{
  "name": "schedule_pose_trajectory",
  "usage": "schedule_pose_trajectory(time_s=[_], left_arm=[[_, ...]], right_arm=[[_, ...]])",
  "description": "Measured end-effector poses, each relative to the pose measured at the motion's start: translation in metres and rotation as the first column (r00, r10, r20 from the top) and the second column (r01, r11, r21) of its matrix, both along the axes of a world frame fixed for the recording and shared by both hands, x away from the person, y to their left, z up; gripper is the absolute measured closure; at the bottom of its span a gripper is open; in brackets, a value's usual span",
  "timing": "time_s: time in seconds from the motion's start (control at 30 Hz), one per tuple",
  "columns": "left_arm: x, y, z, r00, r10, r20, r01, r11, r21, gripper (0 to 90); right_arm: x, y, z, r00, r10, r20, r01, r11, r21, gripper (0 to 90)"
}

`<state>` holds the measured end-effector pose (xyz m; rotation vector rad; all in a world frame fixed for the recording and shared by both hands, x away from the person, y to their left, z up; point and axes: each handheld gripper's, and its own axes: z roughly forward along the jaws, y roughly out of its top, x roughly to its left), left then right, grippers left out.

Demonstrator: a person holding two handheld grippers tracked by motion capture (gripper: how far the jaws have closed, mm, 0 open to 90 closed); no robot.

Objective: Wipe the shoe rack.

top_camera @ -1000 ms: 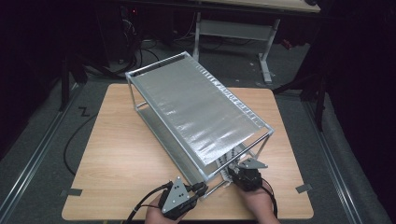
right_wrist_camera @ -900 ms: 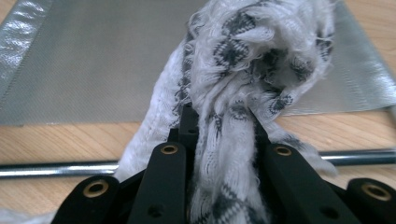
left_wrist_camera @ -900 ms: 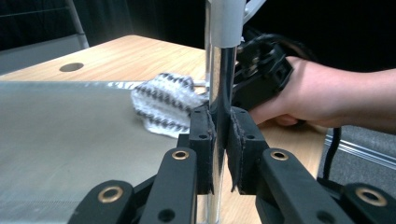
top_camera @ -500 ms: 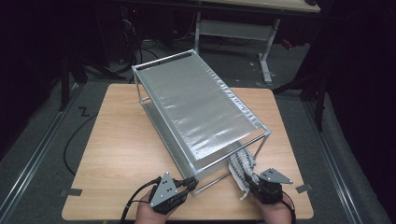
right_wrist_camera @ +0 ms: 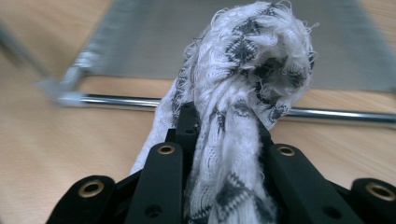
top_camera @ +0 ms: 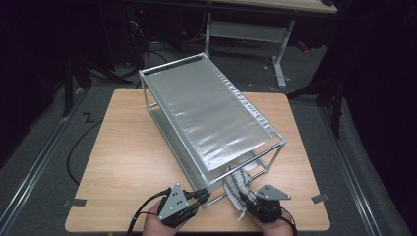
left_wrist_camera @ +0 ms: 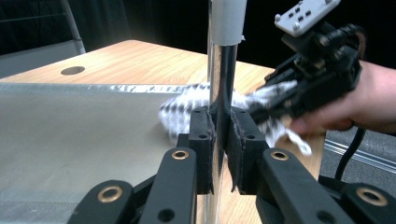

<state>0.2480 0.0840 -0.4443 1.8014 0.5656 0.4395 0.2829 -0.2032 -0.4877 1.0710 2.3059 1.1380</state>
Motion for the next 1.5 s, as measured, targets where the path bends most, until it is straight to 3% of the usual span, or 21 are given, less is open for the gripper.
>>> schedule_pose_trajectory(time_s=[0.13, 0.23, 0.43, 0.53, 0.73, 0.9, 1.17, 1.27, 1.5], left_arm=[[-0.001, 0.0, -0.001, 1.0, 0.004, 0.002, -0.004, 1.0, -0.007, 80.6], [0.0, -0.001, 0.0, 1.0, 0.007, -0.006, -0.007, 0.9999, -0.01, 80.6], [0.001, -0.003, 0.0, 1.0, 0.001, -0.008, -0.001, 1.0, -0.008, 80.6], [0.001, -0.004, 0.0, 0.9999, -0.004, -0.011, 0.004, 0.9999, -0.011, 80.6], [0.001, -0.005, 0.001, 0.9999, -0.005, -0.011, 0.005, 1.0, -0.006, 80.6], [0.001, -0.004, 0.001, 0.9999, -0.005, -0.012, 0.005, 1.0, -0.007, 80.7], [0.002, -0.004, 0.001, 0.9999, -0.006, -0.016, 0.006, 0.9999, -0.013, 79.8], [0.005, -0.006, 0.002, 0.9998, -0.011, -0.015, 0.011, 0.9995, -0.028, 75.1], [0.006, -0.01, 0.001, 1.0, -0.006, -0.007, 0.006, 0.9999, -0.013, 80.8]], right_arm=[[-0.007, 0.017, -0.001, 0.9967, 0.081, -0.006, -0.081, 0.997, 0.005, 74.1], [-0.01, 0.025, -0.003, 0.9941, 0.108, -0.004, -0.108, 0.994, -0.014, 70.7], [-0.007, 0.024, 0.0, 0.9984, 0.056, -0.01, -0.056, 0.998, 0.015, 49.1], [-0.006, 0.023, 0.003, 0.9995, 0.03, 0.001, -0.03, 0.999, 0.039, 43.6], [-0.004, 0.023, 0.002, 1.0, 0.001, -0.001, -0.001, 0.999, 0.04, 37.0], [-0.002, 0.025, -0.004, 0.9994, -0.002, -0.036, 0.003, 1.0, 0.026, 37.8], [0.001, 0.029, -0.01, 0.9988, 0.008, -0.049, -0.008, 1.0, 0.001, 42.8], [0.002, 0.033, -0.012, 0.9983, 0.023, -0.053, -0.023, 1.0, -0.014, 49.3], [-0.006, 0.045, -0.01, 0.9921, 0.112, -0.055, -0.114, 0.993, -0.019, 65.1]])
